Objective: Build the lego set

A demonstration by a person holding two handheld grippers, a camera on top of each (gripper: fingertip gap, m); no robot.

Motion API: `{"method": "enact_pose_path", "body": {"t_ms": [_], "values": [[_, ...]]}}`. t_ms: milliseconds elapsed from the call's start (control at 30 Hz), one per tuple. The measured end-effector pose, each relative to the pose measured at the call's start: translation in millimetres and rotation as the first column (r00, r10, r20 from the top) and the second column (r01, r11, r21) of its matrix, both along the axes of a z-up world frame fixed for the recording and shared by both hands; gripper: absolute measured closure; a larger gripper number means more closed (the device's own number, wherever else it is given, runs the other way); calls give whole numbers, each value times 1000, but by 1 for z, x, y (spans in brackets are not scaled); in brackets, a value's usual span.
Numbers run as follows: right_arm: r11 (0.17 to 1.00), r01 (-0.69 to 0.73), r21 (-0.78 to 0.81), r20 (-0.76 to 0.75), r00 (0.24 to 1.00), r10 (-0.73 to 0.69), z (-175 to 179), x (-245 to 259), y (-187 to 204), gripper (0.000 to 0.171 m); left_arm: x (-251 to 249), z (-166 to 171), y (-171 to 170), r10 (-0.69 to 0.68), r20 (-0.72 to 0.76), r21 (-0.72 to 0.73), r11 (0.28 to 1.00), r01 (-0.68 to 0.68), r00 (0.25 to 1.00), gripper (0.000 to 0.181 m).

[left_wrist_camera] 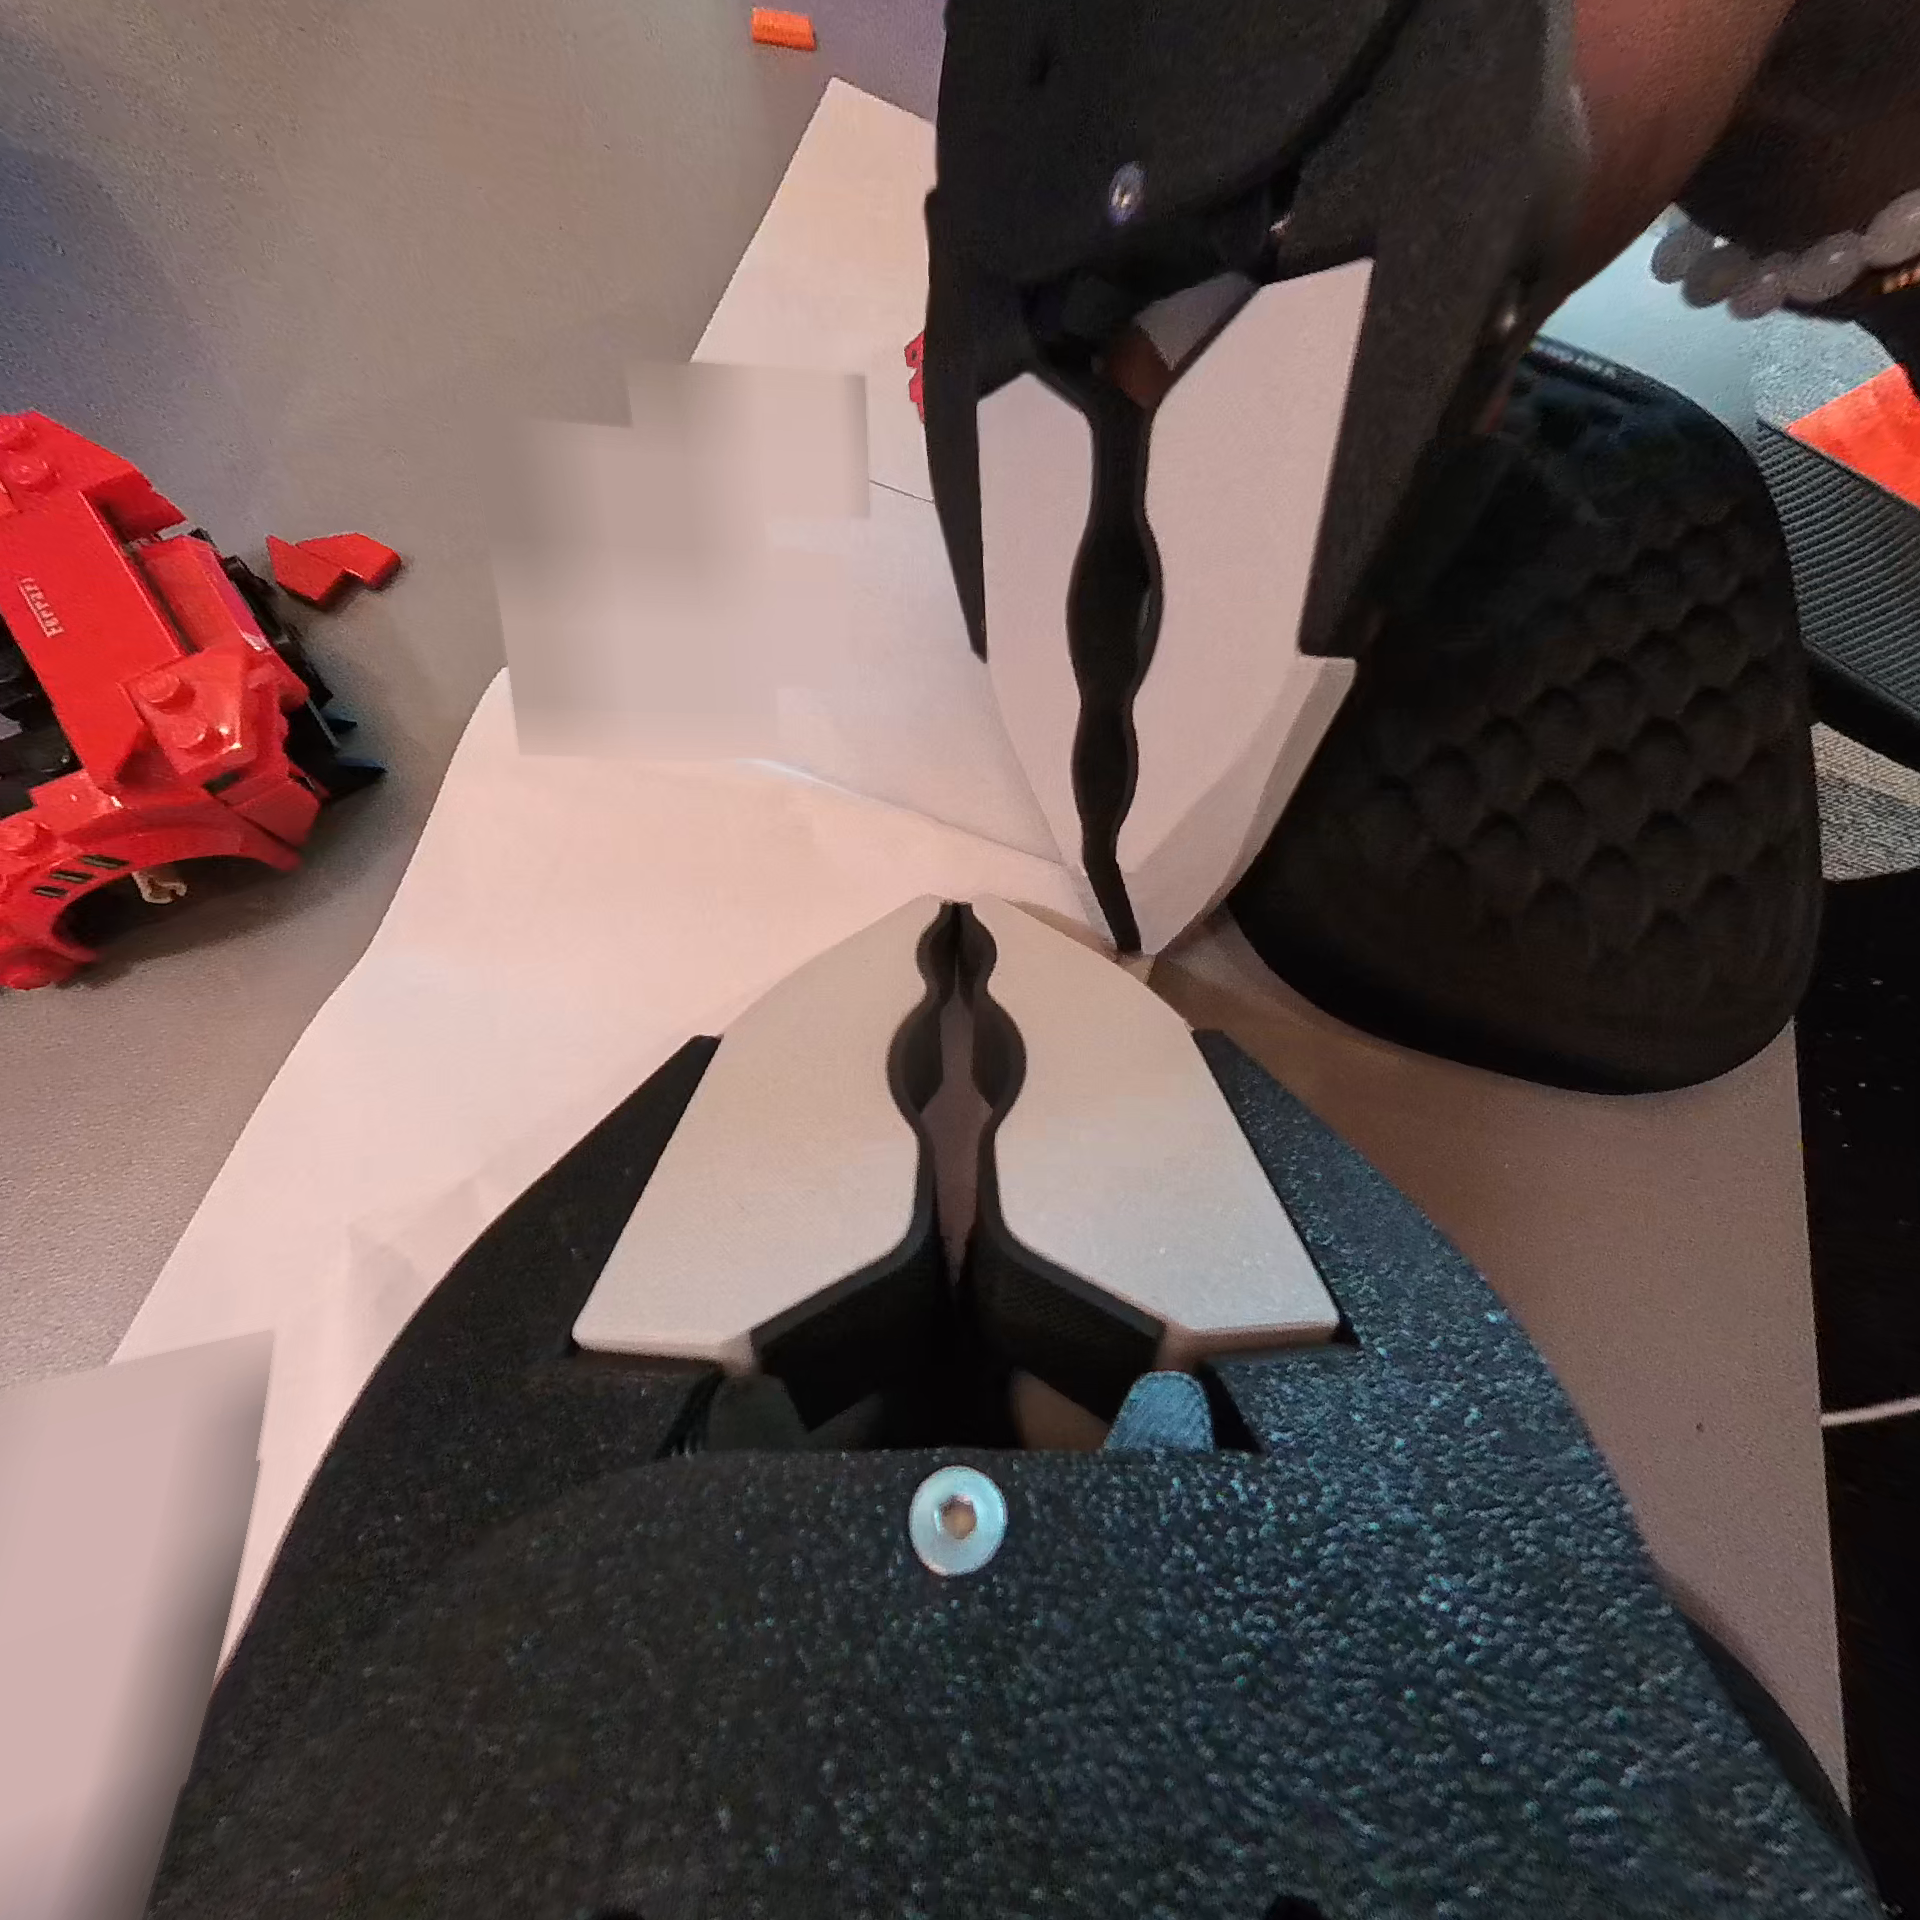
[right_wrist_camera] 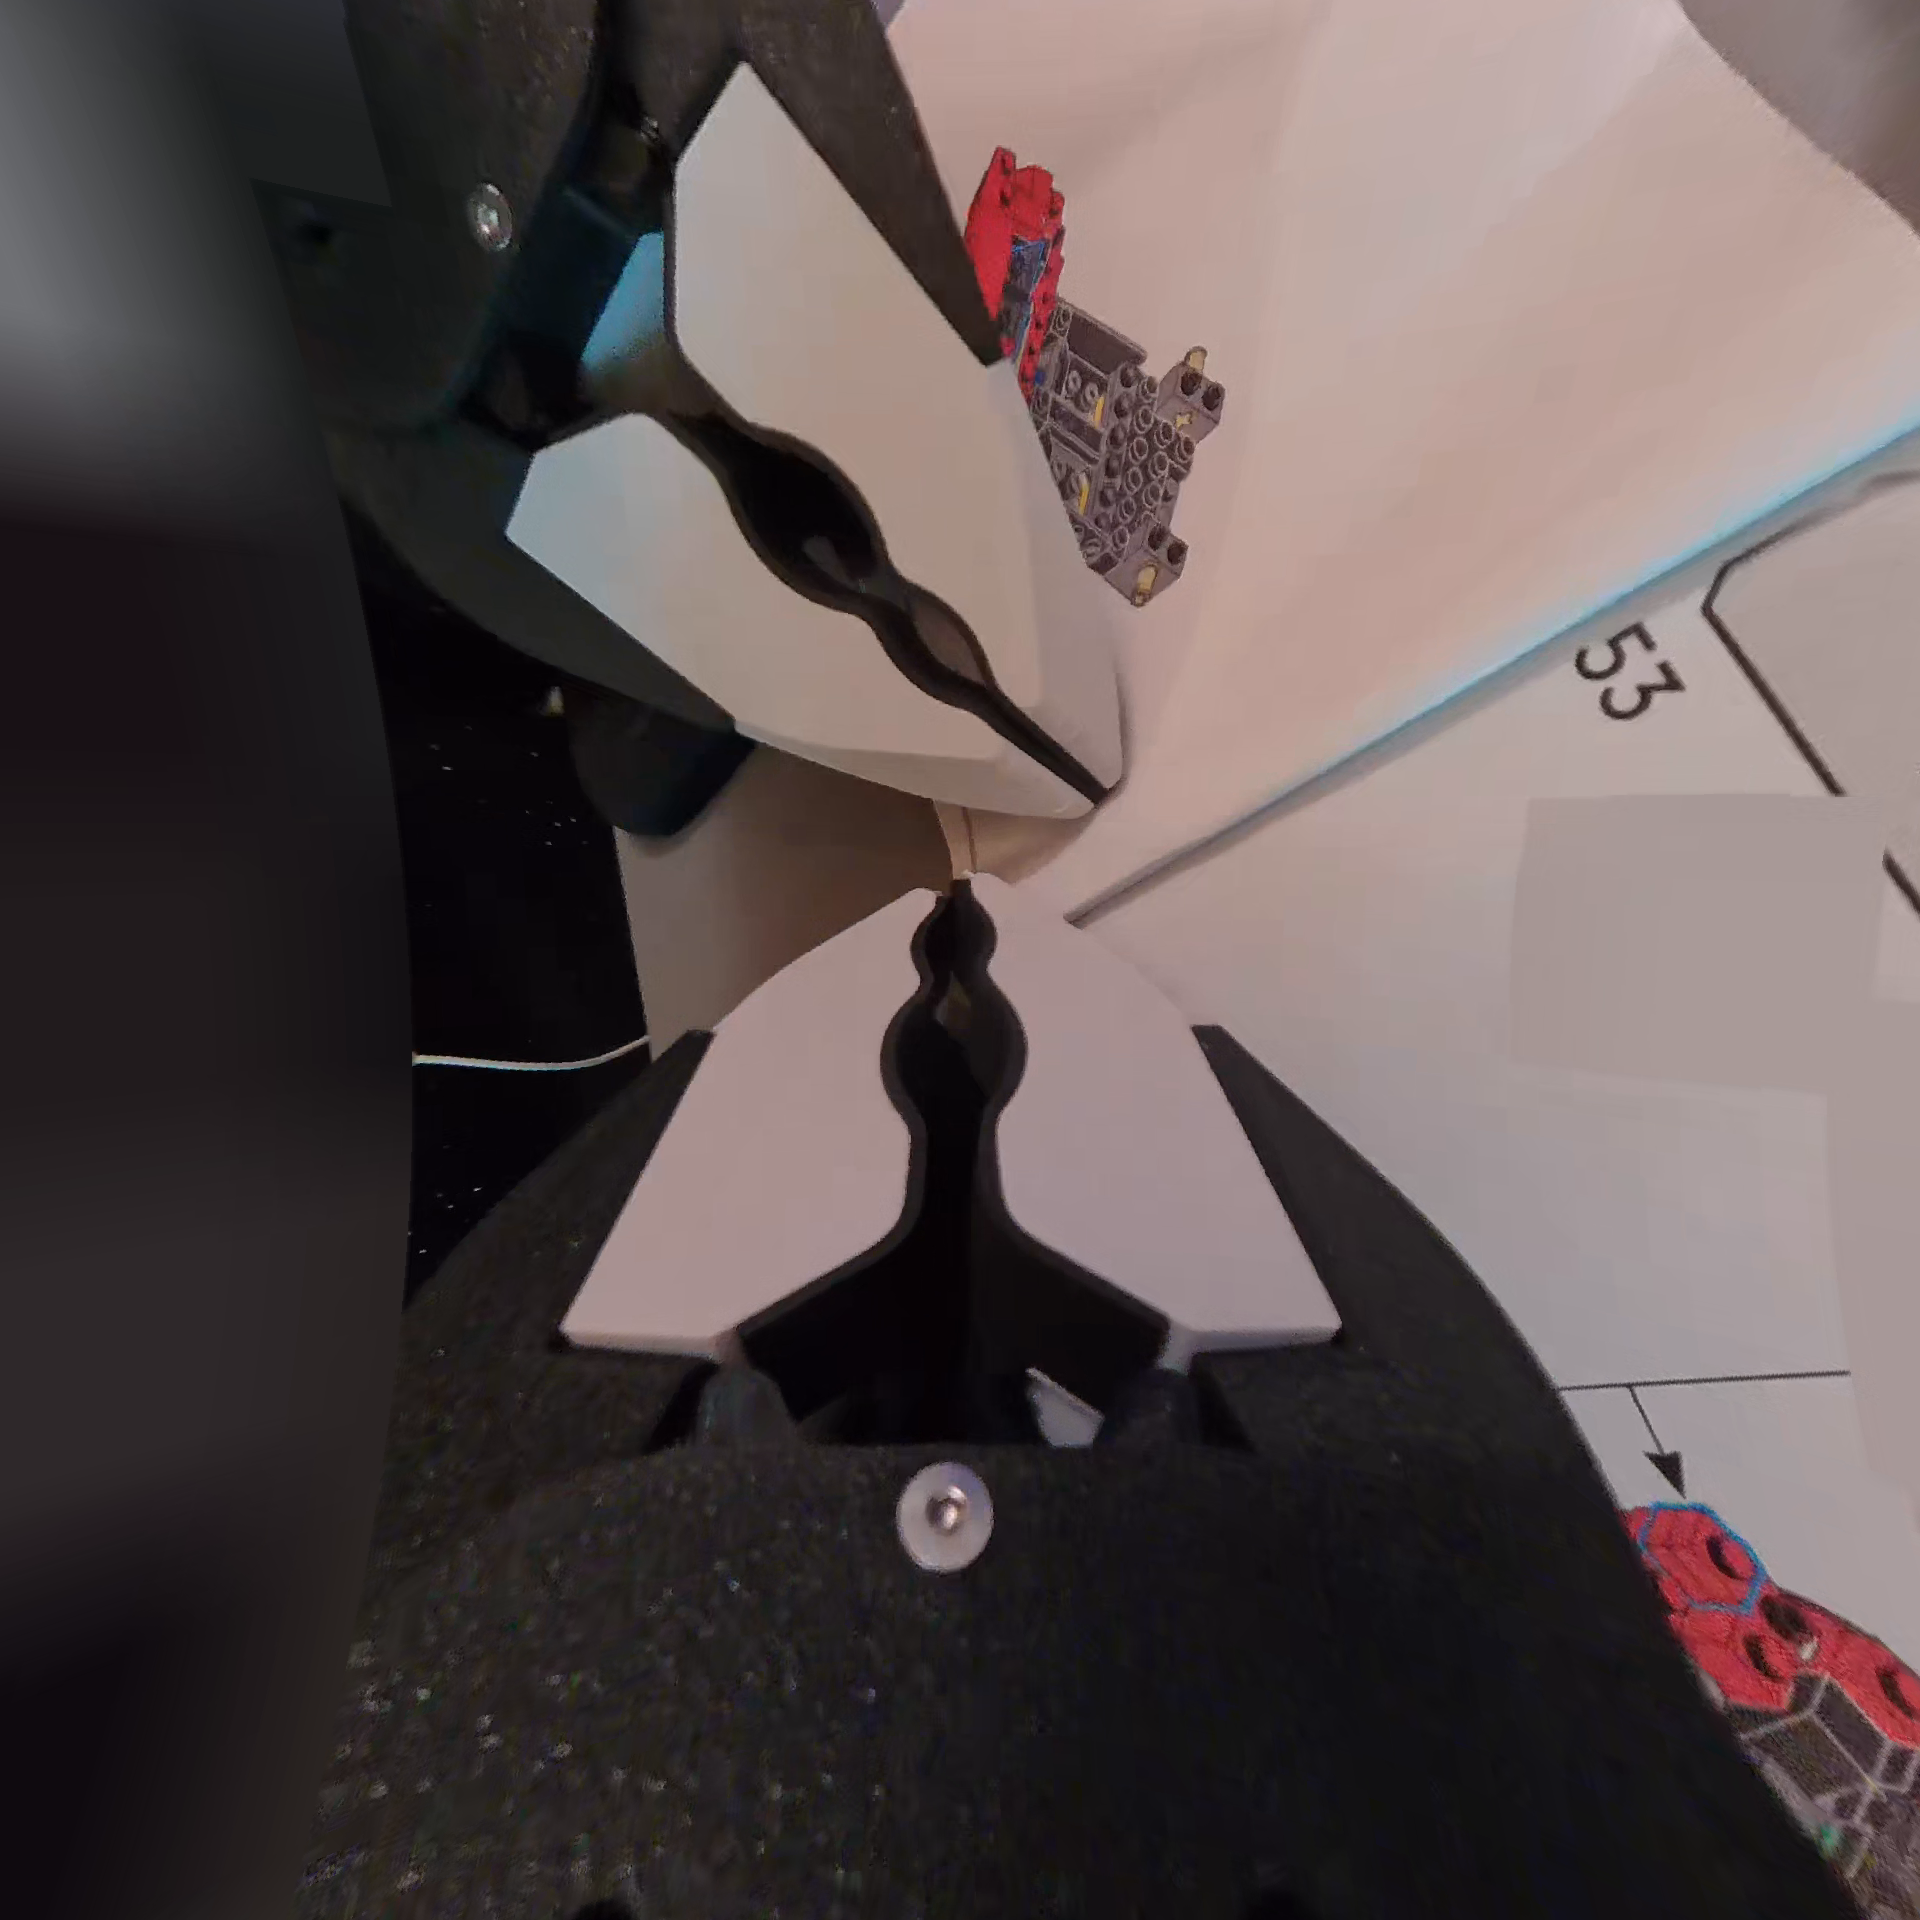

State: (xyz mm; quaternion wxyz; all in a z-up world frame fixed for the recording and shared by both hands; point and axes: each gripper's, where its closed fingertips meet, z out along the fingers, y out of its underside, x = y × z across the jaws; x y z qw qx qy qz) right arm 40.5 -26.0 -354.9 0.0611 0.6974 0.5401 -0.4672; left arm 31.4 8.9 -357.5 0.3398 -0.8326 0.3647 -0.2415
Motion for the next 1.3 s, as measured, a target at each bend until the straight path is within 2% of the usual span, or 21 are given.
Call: {"method": "enact_pose_path", "body": {"t_ms": [167,200,267,333,367,433,467,500,567,600,633,667,733,833,867,967,1033,1133,1167,1300], "values": [[994,-18,112,-18,1000,20,-1,0,1,171,-3,6,0,-6,19,16,1000,6,1000,181],[993,-14,119,-23,1000,17,-1,0,1,171,-7,18,2,6,55,38,999,-8,998,181],[968,-72,242,-72,993,92,2,2,0,171,-23,68,7,62,210,147,985,-94,976,181],[963,-85,258,-228,963,146,27,-3,-9,171,-54,118,7,124,347,271,936,-226,930,181],[963,-46,264,-320,938,133,44,-8,-7,171,-72,133,5,159,367,328,900,-287,917,181],[914,77,399,-428,897,111,62,-17,15,171,-103,148,0,223,362,433,819,-375,905,181],[867,138,478,-462,879,115,66,-21,27,171,-112,151,-4,236,365,471,788,-398,900,161],[828,184,530,-493,861,124,69,-25,35,171,-116,152,-7,243,378,491,765,-415,894,151],[801,213,560,-520,843,139,69,-34,38,171,-117,148,-13,247,397,519,734,-438,884,149],[798,214,563,-528,836,148,66,-39,37,165,-116,145,-15,247,400,542,712,-446,882,148],[794,234,562,-531,838,129,62,-45,38,110,-116,142,-16,253,393,568,689,-450,884,149],[800,202,565,-504,852,141,53,-48,35,101,-116,135,-16,268,371,588,673,-448,889,151],[807,113,580,-439,877,194,38,-49,25,108,-118,116,-16,312,287,598,680,-424,906,162],[739,117,664,-419,876,238,39,-51,23,137,-121,82,-19,356,113,574,739,-353,928,173],[733,100,673,-398,884,245,40,-53,21,142,-124,72,-19,381,62,549,759,-350,923,173],[760,-7,650,-302,915,267,42,-65,12,142,-140,49,-16,465,-92,503,785,-362,880,176],[763,-13,646,-312,908,279,42,-81,10,145,-132,29,-20,396,-197,434,856,-282,897,176],[735,-28,678,-261,925,276,13,-95,17,149,-138,2,-22,365,-379,374,901,-220,850,181],[736,-61,674,-217,936,276,-2,-94,17,149,-138,1,-22,362,-389,375,902,-213,847,181],[744,-63,665,-220,936,276,-7,-91,14,150,-139,1,-23,353,-356,367,904,-218,865,181]]}}
